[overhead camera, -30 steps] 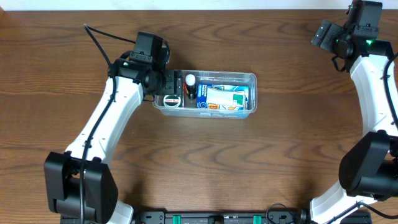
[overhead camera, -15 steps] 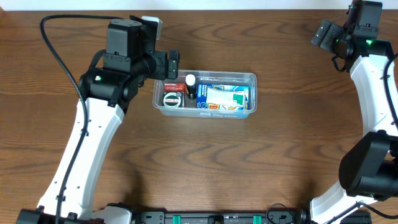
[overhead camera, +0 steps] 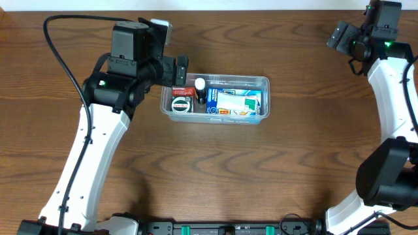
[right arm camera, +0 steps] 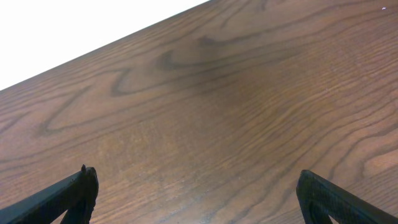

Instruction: Pack container

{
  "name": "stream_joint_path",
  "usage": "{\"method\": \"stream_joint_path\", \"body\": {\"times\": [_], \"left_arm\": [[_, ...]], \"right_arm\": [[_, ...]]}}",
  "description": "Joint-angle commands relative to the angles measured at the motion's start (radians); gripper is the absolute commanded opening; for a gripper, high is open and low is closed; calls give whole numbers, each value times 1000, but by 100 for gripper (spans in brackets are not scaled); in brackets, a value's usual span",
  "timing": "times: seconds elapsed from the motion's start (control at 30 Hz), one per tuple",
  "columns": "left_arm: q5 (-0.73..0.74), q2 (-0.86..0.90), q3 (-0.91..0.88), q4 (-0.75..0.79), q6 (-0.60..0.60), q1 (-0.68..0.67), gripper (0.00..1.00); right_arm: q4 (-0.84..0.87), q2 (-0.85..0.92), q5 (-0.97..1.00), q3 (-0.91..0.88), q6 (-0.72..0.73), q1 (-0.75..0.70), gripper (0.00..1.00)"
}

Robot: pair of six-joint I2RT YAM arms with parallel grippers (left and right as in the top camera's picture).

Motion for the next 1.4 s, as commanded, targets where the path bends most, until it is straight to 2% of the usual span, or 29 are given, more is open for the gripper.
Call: {"method": "stream_joint_path", "body": {"times": [0.0,0.13,0.27,0.5,0.7,0.87,1.07,1.23,1.37], "left_arm": [[-12,-4,18,-37,16,4,98],[-18,-31,18,-95,16,10,98],[-85,-115,18,-181,16,31,98],[-93,-409,-16,-286,16,67,98],[-134,-718,-135,-217,17,76,98],[-132,-930,-356,-47,15,117,98],[-132,-1115,-727,340,12,131,98],[-131,-1183,-942,625,12,136,98],[-131,-1205,-1059,782,-50,188,98]], "right_arm": [[3,1,-1,-2,-1,-3,99],[3,2,-1,-2,-1,-3,99],[3,2,-1,-2,-1,-3,99],[2,2,-1,-2,-1,-3,99],[2,1,-1,-2,-1,-3,98],[2,1,-1,-2,-1,-3,99],[3,2,-1,-2,-1,-3,99],[3,2,-1,-2,-1,-3,99],[2,2,-1,-2,-1,-3,99]]}}
